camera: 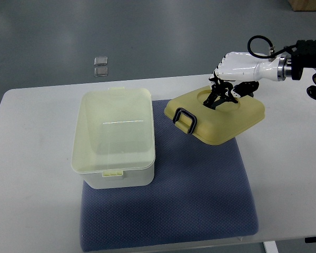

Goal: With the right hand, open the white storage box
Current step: 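Carry the lid away from the box and lower it onto the cushion, then open the right hand fingers to release the lid handle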

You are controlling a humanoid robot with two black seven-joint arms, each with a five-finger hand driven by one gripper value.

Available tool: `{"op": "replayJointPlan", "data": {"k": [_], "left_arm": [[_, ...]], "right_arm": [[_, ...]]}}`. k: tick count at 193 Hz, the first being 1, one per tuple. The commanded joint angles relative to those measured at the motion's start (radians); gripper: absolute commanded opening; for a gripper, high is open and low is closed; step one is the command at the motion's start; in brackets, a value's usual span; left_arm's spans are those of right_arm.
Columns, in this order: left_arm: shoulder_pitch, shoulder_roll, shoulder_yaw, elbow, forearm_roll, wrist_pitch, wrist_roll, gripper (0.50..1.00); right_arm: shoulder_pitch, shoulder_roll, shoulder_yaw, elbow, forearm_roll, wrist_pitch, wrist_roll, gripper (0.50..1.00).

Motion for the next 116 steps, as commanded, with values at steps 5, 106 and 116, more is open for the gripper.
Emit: {"op": "replayJointPlan", "data": {"k": [5, 106, 116], "left_arm": [[0.000, 0.000, -0.002, 0.000, 0.000, 0.000, 0.000, 1.000], [0.000, 0.000, 0.000, 0.000, -0.001, 0.000, 0.000, 1.000], [0.000, 0.000, 0.000, 0.000, 0.000, 0.000, 0.000, 1.000]], "right_arm": [[-0.032, 0.023, -0.001, -0.008, 0.000, -0.007, 0.000, 0.500], [-0.142, 0.113, 0.013, -0.039, 0.044, -0.171, 0.000, 0.928], [-0.145, 0.115, 0.013, -0.037, 0.076, -0.203, 0.000, 0.930]]}}
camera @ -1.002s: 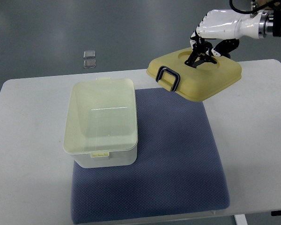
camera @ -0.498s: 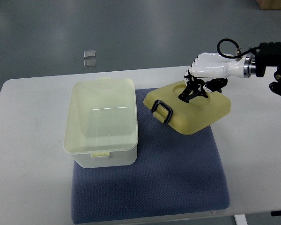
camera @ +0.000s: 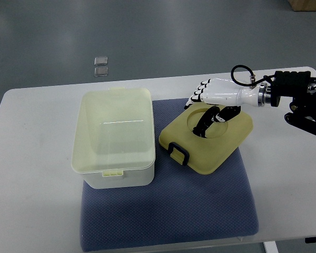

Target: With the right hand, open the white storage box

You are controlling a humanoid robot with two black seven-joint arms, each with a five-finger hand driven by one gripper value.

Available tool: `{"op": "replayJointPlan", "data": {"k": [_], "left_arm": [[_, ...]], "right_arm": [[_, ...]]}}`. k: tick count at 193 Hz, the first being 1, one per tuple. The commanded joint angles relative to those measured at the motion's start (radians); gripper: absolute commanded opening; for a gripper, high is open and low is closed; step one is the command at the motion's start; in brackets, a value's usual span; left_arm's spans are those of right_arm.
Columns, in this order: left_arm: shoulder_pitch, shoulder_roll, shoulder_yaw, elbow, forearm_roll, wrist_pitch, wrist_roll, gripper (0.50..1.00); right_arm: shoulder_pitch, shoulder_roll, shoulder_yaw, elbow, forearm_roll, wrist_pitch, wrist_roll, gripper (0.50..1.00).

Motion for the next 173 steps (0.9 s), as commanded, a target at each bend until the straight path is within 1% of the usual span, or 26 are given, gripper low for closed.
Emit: {"op": "replayJointPlan", "data": {"k": [1, 18, 28, 35, 37, 51, 56, 58, 59, 60, 65, 76, 77, 79, 82, 94, 105, 117, 137, 144, 146, 148, 150, 165, 167, 173], "left_arm": [[0.000, 0.000, 0.000, 0.000, 0.000, 0.000, 0.000, 1.000], [0.000, 0.000, 0.000, 0.000, 0.000, 0.001, 0.000, 1.000], [0.000, 0.000, 0.000, 0.000, 0.000, 0.000, 0.000, 1.000], [0.000, 0.000, 0.000, 0.000, 0.000, 0.000, 0.000, 1.000], [0.000, 0.000, 0.000, 0.000, 0.000, 0.000, 0.000, 1.000], [0.000, 0.000, 0.000, 0.000, 0.000, 0.000, 0.000, 1.000], [0.000, 0.000, 0.000, 0.000, 0.000, 0.000, 0.000, 1.000], [0.000, 0.000, 0.000, 0.000, 0.000, 0.000, 0.000, 1.000], [0.000, 0.000, 0.000, 0.000, -0.001, 0.000, 0.000, 1.000], [0.000, 0.000, 0.000, 0.000, -0.001, 0.000, 0.000, 1.000], [0.000, 0.000, 0.000, 0.000, 0.000, 0.000, 0.000, 1.000], [0.000, 0.000, 0.000, 0.000, 0.000, 0.000, 0.000, 1.000], [0.000, 0.000, -0.001, 0.000, 0.000, 0.000, 0.000, 1.000], [0.000, 0.000, -0.001, 0.000, 0.000, 0.000, 0.000, 1.000], [0.000, 0.000, 0.000, 0.000, -0.001, 0.000, 0.000, 1.000], [0.000, 0.000, 0.000, 0.000, 0.000, 0.001, 0.000, 1.000], [0.000, 0.000, 0.000, 0.000, 0.000, 0.000, 0.000, 1.000], [0.000, 0.000, 0.000, 0.000, 0.000, 0.000, 0.000, 1.000], [0.000, 0.000, 0.000, 0.000, 0.000, 0.000, 0.000, 1.000], [0.000, 0.000, -0.001, 0.000, 0.000, 0.000, 0.000, 1.000], [0.000, 0.000, -0.001, 0.000, 0.000, 0.000, 0.000, 1.000], [0.000, 0.000, 0.000, 0.000, 0.000, 0.001, 0.000, 1.000], [0.000, 0.000, 0.000, 0.000, 0.000, 0.001, 0.000, 1.000], [0.000, 0.000, 0.000, 0.000, 0.000, 0.000, 0.000, 1.000], [0.000, 0.000, 0.000, 0.000, 0.000, 0.000, 0.000, 1.000], [0.000, 0.000, 0.000, -0.001, 0.000, 0.000, 0.000, 1.000]], "right_arm": [[-0.016, 0.005, 0.000, 0.002, 0.045, -0.065, 0.000, 0.930], [-0.011, 0.002, 0.000, 0.002, 0.102, -0.059, 0.000, 0.928], [-0.002, -0.008, 0.003, 0.006, 0.123, -0.030, 0.000, 0.928], [0.009, -0.016, 0.003, 0.012, 0.128, 0.014, 0.000, 0.932], [0.009, -0.016, 0.003, 0.012, 0.128, 0.014, 0.000, 0.932], [0.035, -0.050, 0.003, 0.031, 0.131, 0.123, 0.000, 0.934], [0.041, -0.071, 0.005, 0.047, 0.131, 0.178, 0.000, 0.934], [0.041, -0.071, 0.005, 0.048, 0.131, 0.179, 0.000, 0.934], [0.043, -0.077, 0.007, 0.054, 0.133, 0.195, 0.000, 0.934], [0.043, -0.077, 0.007, 0.054, 0.133, 0.195, 0.000, 0.934], [0.049, -0.097, 0.017, 0.074, 0.136, 0.252, 0.000, 0.934], [0.061, -0.122, 0.057, 0.101, 0.145, 0.341, 0.000, 0.936], [0.063, -0.126, 0.066, 0.104, 0.148, 0.361, 0.000, 0.936], [0.063, -0.126, 0.066, 0.104, 0.148, 0.361, 0.000, 0.936], [0.063, -0.133, 0.089, 0.110, 0.156, 0.396, 0.000, 0.938], [0.061, -0.142, 0.164, 0.112, 0.192, 0.490, 0.000, 0.938], [0.057, -0.143, 0.227, 0.110, 0.251, 0.544, 0.000, 0.938], [0.049, -0.137, 0.290, 0.106, 0.364, 0.570, 0.000, 0.938], [0.014, -0.125, 0.347, 0.097, 0.594, 0.565, 0.000, 0.938], [-0.011, -0.113, 0.376, 0.086, 0.720, 0.553, -0.040, 0.938], [-0.011, -0.113, 0.376, 0.086, 0.720, 0.553, -0.040, 0.938], [-0.022, -0.104, 0.391, 0.080, 0.778, 0.544, -0.063, 0.938], [-0.022, -0.103, 0.392, 0.080, 0.778, 0.544, -0.063, 0.938], [-0.075, -0.070, 0.444, 0.054, 0.993, 0.510, -0.163, 0.938], [-0.075, -0.070, 0.444, 0.054, 0.993, 0.510, -0.163, 0.938], [-0.095, -0.057, 0.465, 0.049, 1.062, 0.499, -0.194, 0.938]]}}
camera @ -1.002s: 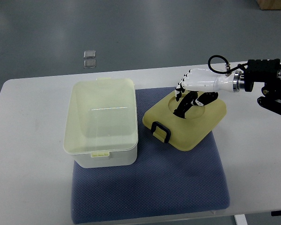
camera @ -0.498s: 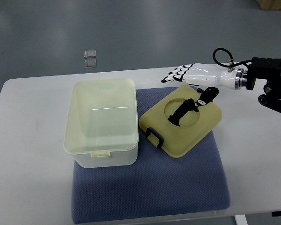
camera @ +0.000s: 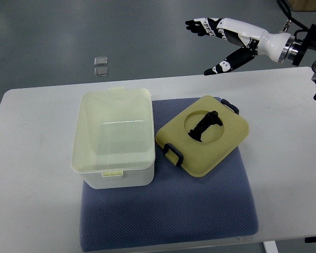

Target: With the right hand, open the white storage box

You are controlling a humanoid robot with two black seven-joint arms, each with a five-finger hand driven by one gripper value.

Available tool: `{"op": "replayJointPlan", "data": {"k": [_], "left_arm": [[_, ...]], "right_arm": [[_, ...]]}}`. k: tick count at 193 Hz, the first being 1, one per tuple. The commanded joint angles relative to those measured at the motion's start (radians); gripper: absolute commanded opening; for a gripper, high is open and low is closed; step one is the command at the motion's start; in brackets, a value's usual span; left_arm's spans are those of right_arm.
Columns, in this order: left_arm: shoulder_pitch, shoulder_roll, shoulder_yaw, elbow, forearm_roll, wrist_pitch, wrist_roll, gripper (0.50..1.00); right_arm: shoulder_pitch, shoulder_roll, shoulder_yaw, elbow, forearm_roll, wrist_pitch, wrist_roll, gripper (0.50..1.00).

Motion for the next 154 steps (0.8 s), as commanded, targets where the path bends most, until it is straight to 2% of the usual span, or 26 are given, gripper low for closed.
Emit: {"op": "replayJointPlan", "data": {"k": [1, 25, 38, 57, 80, 107, 139, 154], "left_arm": [[0.000, 0.000, 0.000, 0.000, 0.000, 0.000, 0.000, 1.000], [0.000, 0.000, 0.000, 0.000, -0.001, 0.000, 0.000, 1.000], [0.000, 0.000, 0.000, 0.000, 0.000, 0.001, 0.000, 1.000], [0.000, 0.000, 0.000, 0.000, 0.000, 0.000, 0.000, 1.000], [0.000, 0.000, 0.000, 0.000, 0.000, 0.000, 0.000, 1.000], [0.000, 0.000, 0.000, 0.000, -0.001, 0.000, 0.000, 1.000], [0.000, 0.000, 0.000, 0.000, 0.000, 0.000, 0.000, 1.000], [0.000, 0.000, 0.000, 0.000, -0.001, 0.001, 0.000, 1.000]], "right_arm": [[-0.065, 0.040, 0.064, -0.020, 0.243, -0.036, -0.105, 0.938], [-0.128, 0.095, 0.118, -0.053, 0.435, -0.048, -0.208, 0.938], [-0.157, 0.115, 0.125, -0.071, 0.548, -0.025, -0.284, 0.940], [-0.193, 0.127, 0.125, -0.074, 0.734, 0.006, -0.364, 0.938], [-0.206, 0.150, 0.125, -0.086, 0.947, -0.003, -0.471, 0.938], [-0.229, 0.186, 0.125, -0.106, 1.012, -0.003, -0.476, 0.940], [-0.242, 0.207, 0.127, -0.109, 1.010, -0.002, -0.396, 0.940], [-0.243, 0.207, 0.125, -0.109, 1.012, 0.003, -0.381, 0.940]]}}
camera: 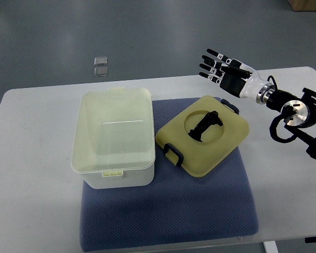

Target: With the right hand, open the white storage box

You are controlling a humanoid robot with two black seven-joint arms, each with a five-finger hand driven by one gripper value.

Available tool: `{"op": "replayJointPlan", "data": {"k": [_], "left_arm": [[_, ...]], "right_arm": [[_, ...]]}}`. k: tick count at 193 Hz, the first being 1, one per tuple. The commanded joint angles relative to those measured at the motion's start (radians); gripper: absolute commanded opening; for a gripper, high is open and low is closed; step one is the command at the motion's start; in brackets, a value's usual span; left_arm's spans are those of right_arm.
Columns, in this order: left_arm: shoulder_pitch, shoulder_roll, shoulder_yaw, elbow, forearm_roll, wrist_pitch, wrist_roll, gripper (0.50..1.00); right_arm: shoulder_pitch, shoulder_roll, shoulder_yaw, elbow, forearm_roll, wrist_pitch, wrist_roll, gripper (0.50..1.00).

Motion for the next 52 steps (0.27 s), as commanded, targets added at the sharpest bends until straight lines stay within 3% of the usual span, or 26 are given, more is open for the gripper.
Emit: {"op": "replayJointPlan", "data": {"k": [1, 52], "left_arm": [[0.000, 0.000, 0.000, 0.000, 0.000, 0.000, 0.000, 1.000], [0.000, 0.000, 0.000, 0.000, 0.000, 0.000, 0.000, 1.000]], "right_arm": [[-0.003, 0.003, -0.001, 0.000, 0.002, 0.007, 0.027, 0.940], [-0.018, 0.020, -0.001, 0.000, -0.008, 0.014, 0.027, 0.940]]}}
